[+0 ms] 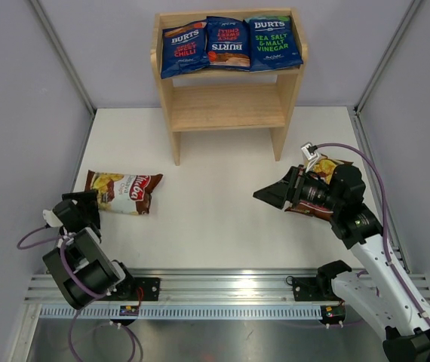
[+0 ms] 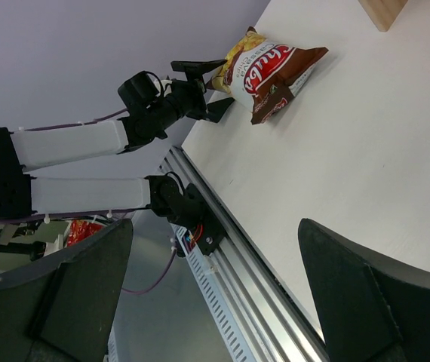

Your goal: Place and organize the chips bags onto the shelf

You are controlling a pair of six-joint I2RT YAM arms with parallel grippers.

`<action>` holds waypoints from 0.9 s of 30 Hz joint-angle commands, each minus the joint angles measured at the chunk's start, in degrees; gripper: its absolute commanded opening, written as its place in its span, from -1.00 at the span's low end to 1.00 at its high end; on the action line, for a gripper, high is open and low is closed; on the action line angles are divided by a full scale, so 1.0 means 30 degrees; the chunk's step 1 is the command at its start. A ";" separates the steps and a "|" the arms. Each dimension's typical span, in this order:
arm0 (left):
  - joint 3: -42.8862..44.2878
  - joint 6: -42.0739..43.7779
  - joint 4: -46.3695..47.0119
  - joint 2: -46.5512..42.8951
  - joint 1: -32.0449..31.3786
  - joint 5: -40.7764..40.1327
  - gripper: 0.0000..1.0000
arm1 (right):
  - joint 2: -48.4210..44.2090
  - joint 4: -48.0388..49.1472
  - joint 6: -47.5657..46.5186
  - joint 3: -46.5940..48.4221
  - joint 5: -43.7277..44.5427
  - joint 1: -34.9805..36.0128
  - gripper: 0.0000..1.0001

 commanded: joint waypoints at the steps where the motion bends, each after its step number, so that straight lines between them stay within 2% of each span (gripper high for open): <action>1: 0.1053 -0.0211 0.2550 0.1686 0.0139 0.0101 0.98 | 0.0173 0.1130 0.0334 0.0805 -0.0476 -0.0022 0.96; 8: 0.1259 -0.0622 0.4661 0.3769 -0.0534 0.0336 0.69 | 0.0466 0.1423 0.0422 0.0658 -0.0358 -0.0021 0.95; 16: 0.1991 -0.0067 0.5074 0.3596 -0.1911 0.0130 -0.49 | 0.0555 0.1570 0.0423 0.0394 -0.0212 -0.0050 0.95; 22: 0.1933 0.0666 0.3377 0.1050 -0.2147 0.0246 -0.83 | 0.0525 0.1570 0.0364 0.0336 0.0022 -0.0022 0.96; 23: 0.2020 0.0783 0.3055 0.0698 -0.2176 0.0740 -0.95 | 0.0554 0.1599 0.0422 0.0307 0.0052 -0.0050 0.95; 27: 0.1934 0.0902 0.2757 -0.0739 -0.2176 0.2704 -1.00 | 0.0730 0.2155 0.0656 0.0014 0.0140 -0.0051 0.95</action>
